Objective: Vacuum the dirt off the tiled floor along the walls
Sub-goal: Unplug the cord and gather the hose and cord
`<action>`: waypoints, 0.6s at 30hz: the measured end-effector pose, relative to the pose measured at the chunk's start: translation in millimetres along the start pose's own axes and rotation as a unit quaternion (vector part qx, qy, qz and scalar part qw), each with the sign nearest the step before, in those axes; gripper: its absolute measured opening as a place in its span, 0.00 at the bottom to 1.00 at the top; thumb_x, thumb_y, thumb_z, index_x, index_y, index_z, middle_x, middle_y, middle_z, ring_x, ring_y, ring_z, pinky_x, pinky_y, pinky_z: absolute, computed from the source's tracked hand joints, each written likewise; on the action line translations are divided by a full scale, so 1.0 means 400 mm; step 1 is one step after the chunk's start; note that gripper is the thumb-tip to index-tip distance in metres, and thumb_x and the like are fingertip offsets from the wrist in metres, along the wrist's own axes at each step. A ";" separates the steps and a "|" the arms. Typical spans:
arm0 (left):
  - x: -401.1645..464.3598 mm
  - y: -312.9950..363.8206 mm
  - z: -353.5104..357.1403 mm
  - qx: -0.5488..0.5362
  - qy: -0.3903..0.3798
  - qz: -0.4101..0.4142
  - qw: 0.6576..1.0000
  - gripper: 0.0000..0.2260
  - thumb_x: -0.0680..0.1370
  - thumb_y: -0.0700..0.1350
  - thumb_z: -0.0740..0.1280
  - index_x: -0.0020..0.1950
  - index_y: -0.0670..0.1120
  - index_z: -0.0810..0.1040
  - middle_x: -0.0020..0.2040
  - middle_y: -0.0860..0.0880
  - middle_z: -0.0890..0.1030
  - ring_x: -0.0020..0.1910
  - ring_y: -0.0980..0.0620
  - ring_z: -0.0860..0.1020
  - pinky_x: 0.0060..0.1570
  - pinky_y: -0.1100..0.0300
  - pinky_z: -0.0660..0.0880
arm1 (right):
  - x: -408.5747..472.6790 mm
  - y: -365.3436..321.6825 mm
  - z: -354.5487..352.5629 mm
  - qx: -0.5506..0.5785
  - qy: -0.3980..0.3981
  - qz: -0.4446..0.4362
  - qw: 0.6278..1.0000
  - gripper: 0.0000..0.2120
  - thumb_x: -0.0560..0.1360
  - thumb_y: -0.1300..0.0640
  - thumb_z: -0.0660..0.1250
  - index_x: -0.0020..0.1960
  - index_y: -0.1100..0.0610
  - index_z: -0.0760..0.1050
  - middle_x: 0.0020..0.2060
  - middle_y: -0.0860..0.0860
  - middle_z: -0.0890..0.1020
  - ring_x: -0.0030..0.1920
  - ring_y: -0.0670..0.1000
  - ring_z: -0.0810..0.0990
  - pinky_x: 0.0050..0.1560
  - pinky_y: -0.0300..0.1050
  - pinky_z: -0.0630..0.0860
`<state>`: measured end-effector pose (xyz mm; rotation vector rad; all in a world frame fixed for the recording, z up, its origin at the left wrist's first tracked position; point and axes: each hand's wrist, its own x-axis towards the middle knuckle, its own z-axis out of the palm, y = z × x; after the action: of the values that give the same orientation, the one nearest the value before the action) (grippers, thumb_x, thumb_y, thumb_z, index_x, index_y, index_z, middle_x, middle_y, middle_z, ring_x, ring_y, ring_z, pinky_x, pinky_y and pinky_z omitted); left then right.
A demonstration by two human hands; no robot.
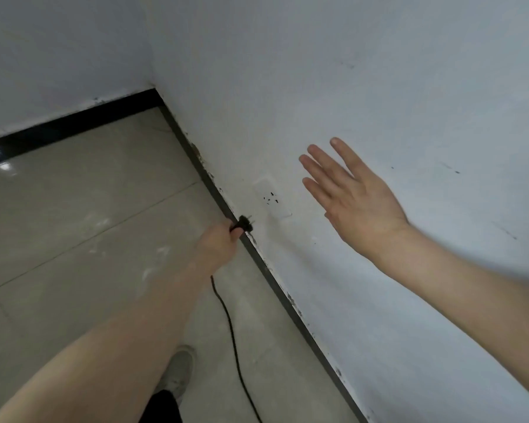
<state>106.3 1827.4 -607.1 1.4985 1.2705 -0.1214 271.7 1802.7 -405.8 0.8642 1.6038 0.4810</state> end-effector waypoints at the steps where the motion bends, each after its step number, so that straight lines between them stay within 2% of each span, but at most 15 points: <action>1: -0.046 -0.049 -0.012 0.005 -0.003 -0.023 1.000 0.10 0.82 0.46 0.57 0.53 0.40 0.73 0.47 0.42 0.82 0.46 0.43 0.79 0.44 0.56 0.73 | 0.001 -0.005 -0.004 0.018 0.003 0.003 1.000 0.32 0.84 0.46 0.46 0.78 0.61 0.37 0.77 0.63 0.36 0.76 0.66 0.34 0.60 0.69 0.24; 3: -0.140 -0.105 -0.052 -0.063 -0.008 -0.063 0.996 0.08 0.82 0.44 0.58 0.51 0.41 0.72 0.39 0.46 0.81 0.37 0.48 0.79 0.37 0.62 0.72 | -0.003 -0.018 -0.018 0.095 -0.006 0.009 0.995 0.29 0.84 0.48 0.47 0.79 0.61 0.43 0.78 0.61 0.41 0.77 0.64 0.37 0.64 0.66 0.25; 5: -0.193 -0.081 -0.101 -0.181 -0.014 -0.071 0.981 0.07 0.82 0.42 0.58 0.50 0.39 0.71 0.35 0.46 0.79 0.28 0.54 0.79 0.35 0.61 0.72 | -0.019 -0.041 -0.043 0.219 -0.025 0.013 0.975 0.27 0.84 0.49 0.49 0.79 0.60 0.49 0.79 0.60 0.46 0.78 0.61 0.40 0.70 0.62 0.28; 7: -0.237 -0.009 -0.162 -0.235 -0.031 -0.047 0.970 0.07 0.82 0.42 0.58 0.48 0.40 0.70 0.36 0.45 0.79 0.26 0.57 0.79 0.38 0.59 0.75 | -0.053 -0.078 -0.084 0.405 -0.064 0.015 0.912 0.28 0.83 0.50 0.54 0.79 0.58 0.52 0.79 0.58 0.51 0.79 0.58 0.45 0.75 0.58 0.36; 8: -0.254 0.037 -0.186 -0.258 -0.045 -0.035 0.964 0.06 0.82 0.42 0.58 0.47 0.42 0.70 0.37 0.45 0.79 0.28 0.56 0.80 0.40 0.58 0.76 | -0.068 -0.099 -0.102 0.511 -0.089 0.019 0.855 0.29 0.82 0.49 0.57 0.79 0.57 0.52 0.79 0.56 0.55 0.79 0.57 0.50 0.76 0.55 0.42; 11: -0.354 0.179 -0.269 -0.288 -0.087 0.000 0.954 0.07 0.82 0.44 0.58 0.47 0.43 0.70 0.37 0.46 0.81 0.31 0.52 0.82 0.41 0.58 0.80 | -0.146 -0.132 -0.189 0.794 -0.150 0.055 0.587 0.37 0.78 0.47 0.66 0.80 0.54 0.51 0.77 0.53 0.61 0.75 0.55 0.62 0.73 0.48 0.59; 12: -0.395 0.223 -0.295 -0.287 -0.098 0.013 0.953 0.07 0.82 0.44 0.59 0.47 0.43 0.71 0.36 0.46 0.82 0.32 0.51 0.82 0.39 0.58 0.80 | -0.176 -0.138 -0.220 0.853 -0.158 0.063 0.494 0.39 0.77 0.48 0.69 0.80 0.53 0.51 0.77 0.53 0.61 0.75 0.54 0.63 0.73 0.46 0.60; 13: -0.428 0.259 -0.316 -0.286 -0.109 0.026 0.952 0.07 0.82 0.44 0.59 0.47 0.42 0.71 0.35 0.47 0.83 0.33 0.50 0.83 0.39 0.58 0.81 | -0.196 -0.140 -0.248 0.892 -0.160 0.066 0.416 0.39 0.76 0.49 0.70 0.80 0.54 0.52 0.77 0.52 0.61 0.76 0.53 0.62 0.73 0.44 0.59; 14: -0.458 0.288 -0.333 -0.284 -0.120 0.034 0.951 0.08 0.82 0.45 0.59 0.48 0.42 0.72 0.35 0.47 0.83 0.36 0.49 0.84 0.39 0.58 0.81 | -0.216 -0.145 -0.277 0.915 -0.161 0.063 0.364 0.37 0.77 0.50 0.70 0.79 0.54 0.55 0.77 0.52 0.63 0.75 0.51 0.62 0.72 0.42 0.59; 15: -0.487 0.312 -0.347 -0.280 -0.127 0.043 0.951 0.08 0.82 0.45 0.59 0.49 0.41 0.72 0.36 0.46 0.84 0.38 0.47 0.84 0.39 0.57 0.81 | -0.236 -0.152 -0.304 0.929 -0.159 0.062 0.329 0.32 0.77 0.51 0.69 0.77 0.53 0.61 0.74 0.51 0.67 0.73 0.49 0.66 0.70 0.40 0.62; 16: -0.516 0.333 -0.360 -0.278 -0.134 0.052 0.950 0.08 0.82 0.45 0.60 0.49 0.40 0.72 0.37 0.46 0.84 0.39 0.46 0.84 0.39 0.57 0.81 | -0.256 -0.158 -0.328 0.939 -0.152 0.073 0.300 0.23 0.78 0.52 0.68 0.71 0.53 0.70 0.69 0.50 0.74 0.67 0.45 0.73 0.63 0.37 0.67; 17: -0.541 0.351 -0.370 -0.279 -0.139 0.059 0.948 0.09 0.82 0.45 0.60 0.49 0.40 0.72 0.38 0.45 0.84 0.40 0.45 0.84 0.38 0.58 0.81 | -0.277 -0.164 -0.351 0.947 -0.137 0.096 0.273 0.13 0.78 0.53 0.67 0.62 0.52 0.77 0.60 0.49 0.81 0.55 0.40 0.78 0.53 0.33 0.70; 18: -0.565 0.367 -0.380 -0.284 -0.144 0.065 0.946 0.09 0.82 0.45 0.60 0.48 0.40 0.72 0.38 0.44 0.84 0.40 0.45 0.84 0.38 0.58 0.80 | -0.301 -0.166 -0.373 0.954 -0.116 0.123 0.248 0.06 0.78 0.54 0.66 0.52 0.51 0.80 0.49 0.48 0.84 0.41 0.35 0.77 0.41 0.29 0.68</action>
<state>40.0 1829.2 -304.7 1.0141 0.8674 0.1061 114.3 1692.2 -341.4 2.6593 0.8867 -2.0121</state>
